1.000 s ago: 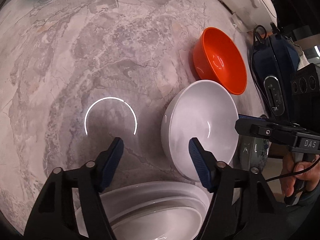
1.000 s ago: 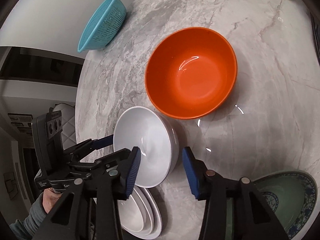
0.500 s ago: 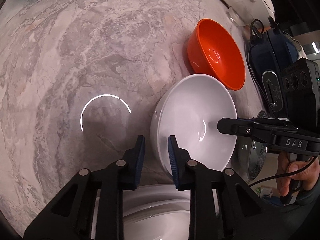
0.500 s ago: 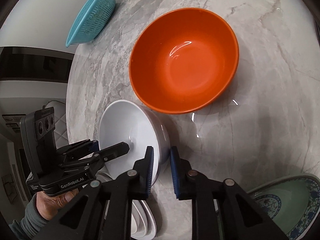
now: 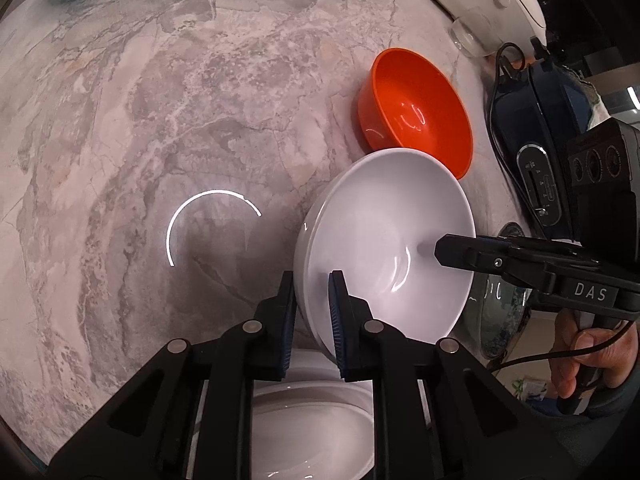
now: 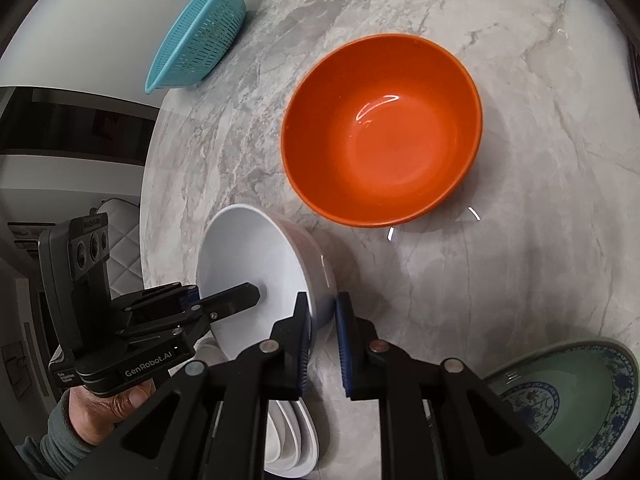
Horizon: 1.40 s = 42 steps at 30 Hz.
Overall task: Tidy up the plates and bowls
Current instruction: 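Close the left gripper on the white bowl rim while the right gripper closes on the opposite rim, then carry the white bowl with both grippers and lower it into the patterned bowl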
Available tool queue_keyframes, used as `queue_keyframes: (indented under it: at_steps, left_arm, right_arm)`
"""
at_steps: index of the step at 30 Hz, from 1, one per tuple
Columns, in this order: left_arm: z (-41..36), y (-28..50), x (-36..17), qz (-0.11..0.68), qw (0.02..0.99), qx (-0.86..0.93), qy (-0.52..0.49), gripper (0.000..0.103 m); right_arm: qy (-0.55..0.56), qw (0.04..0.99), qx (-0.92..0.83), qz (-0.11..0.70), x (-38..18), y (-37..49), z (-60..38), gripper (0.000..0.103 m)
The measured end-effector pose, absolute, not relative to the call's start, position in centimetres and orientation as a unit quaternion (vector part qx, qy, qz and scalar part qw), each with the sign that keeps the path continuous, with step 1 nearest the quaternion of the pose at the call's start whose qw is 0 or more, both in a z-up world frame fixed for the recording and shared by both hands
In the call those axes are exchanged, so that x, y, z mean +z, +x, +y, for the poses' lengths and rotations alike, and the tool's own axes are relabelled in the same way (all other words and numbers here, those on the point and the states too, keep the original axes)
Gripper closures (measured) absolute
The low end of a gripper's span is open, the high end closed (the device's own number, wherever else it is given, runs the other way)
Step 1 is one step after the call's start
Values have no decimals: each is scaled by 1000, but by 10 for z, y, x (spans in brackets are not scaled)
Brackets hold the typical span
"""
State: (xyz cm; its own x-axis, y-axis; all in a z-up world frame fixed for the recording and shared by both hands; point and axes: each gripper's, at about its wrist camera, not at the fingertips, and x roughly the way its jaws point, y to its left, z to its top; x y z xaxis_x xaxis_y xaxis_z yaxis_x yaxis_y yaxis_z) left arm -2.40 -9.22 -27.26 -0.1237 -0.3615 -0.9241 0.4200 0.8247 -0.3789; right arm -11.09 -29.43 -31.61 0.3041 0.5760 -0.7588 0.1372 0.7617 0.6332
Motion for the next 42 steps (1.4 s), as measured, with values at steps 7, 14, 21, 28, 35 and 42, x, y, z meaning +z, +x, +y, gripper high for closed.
queue_keyframes:
  at_steps: [7, 14, 21, 28, 35, 42]
  left_arm:
    - [-108, -45, -236, 678, 667, -309, 14, 88]
    - [-130, -80, -203, 668, 672, -319, 8, 88]
    - [-151, -111, -178, 656, 679, -330, 11, 88]
    - [-183, -138, -174, 654, 676, -340, 16, 88]
    - [-209, -158, -179, 658, 668, -348, 23, 88]
    - [-233, -174, -197, 667, 658, -349, 24, 88]
  right_arm:
    - [321, 753, 151, 554, -290, -135, -310, 88]
    - [333, 760, 151, 537, -272, -165, -332, 88]
    - [336, 768, 152, 524, -264, -195, -354, 88]
    - [344, 771, 145, 516, -267, -226, -383, 88]
    - [350, 772, 138, 513, -268, -249, -409, 88]
    - [354, 767, 129, 520, -276, -266, -430, 88]
